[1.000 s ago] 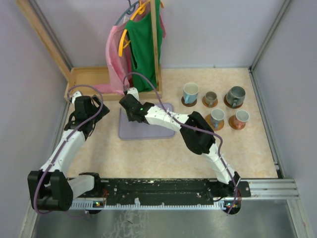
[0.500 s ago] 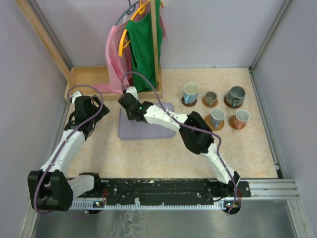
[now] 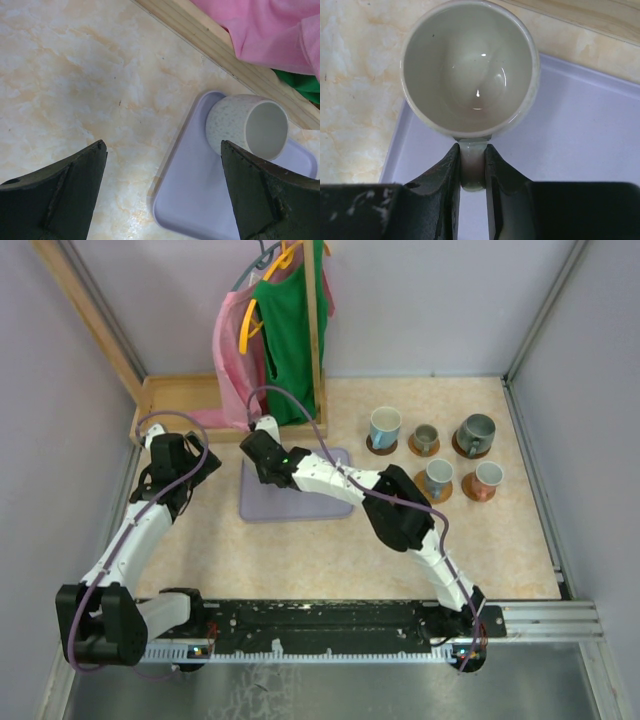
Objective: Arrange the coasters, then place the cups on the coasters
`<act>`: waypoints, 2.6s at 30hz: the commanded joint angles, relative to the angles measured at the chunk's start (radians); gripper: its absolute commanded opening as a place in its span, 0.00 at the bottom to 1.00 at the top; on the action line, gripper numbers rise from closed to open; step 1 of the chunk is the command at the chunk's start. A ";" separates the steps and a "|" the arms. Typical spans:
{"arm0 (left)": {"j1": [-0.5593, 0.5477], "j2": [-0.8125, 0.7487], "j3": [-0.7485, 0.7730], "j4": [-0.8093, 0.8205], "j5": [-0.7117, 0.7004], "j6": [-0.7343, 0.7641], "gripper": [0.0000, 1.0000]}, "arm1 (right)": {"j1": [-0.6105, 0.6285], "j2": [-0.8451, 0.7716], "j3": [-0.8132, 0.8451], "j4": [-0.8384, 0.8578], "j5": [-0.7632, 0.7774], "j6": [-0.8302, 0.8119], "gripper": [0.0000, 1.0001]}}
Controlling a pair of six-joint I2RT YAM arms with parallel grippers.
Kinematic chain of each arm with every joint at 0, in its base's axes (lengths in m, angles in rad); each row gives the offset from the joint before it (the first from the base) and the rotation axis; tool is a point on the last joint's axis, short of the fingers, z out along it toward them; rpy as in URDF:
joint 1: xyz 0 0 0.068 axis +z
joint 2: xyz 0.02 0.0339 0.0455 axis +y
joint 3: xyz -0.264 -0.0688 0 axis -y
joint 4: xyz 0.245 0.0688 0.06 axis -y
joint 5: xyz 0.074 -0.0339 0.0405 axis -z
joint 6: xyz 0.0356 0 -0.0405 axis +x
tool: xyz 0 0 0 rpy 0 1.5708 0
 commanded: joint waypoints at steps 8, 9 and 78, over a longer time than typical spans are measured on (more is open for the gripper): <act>0.007 -0.016 -0.008 0.009 0.007 0.000 1.00 | 0.004 -0.274 -0.271 0.114 0.066 -0.008 0.00; 0.008 -0.015 -0.008 0.009 0.005 -0.001 1.00 | 0.005 -0.294 -0.291 0.119 0.071 -0.010 0.00; 0.007 0.034 -0.009 0.011 0.026 0.010 1.00 | -0.257 -1.196 -1.237 0.338 0.274 0.026 0.00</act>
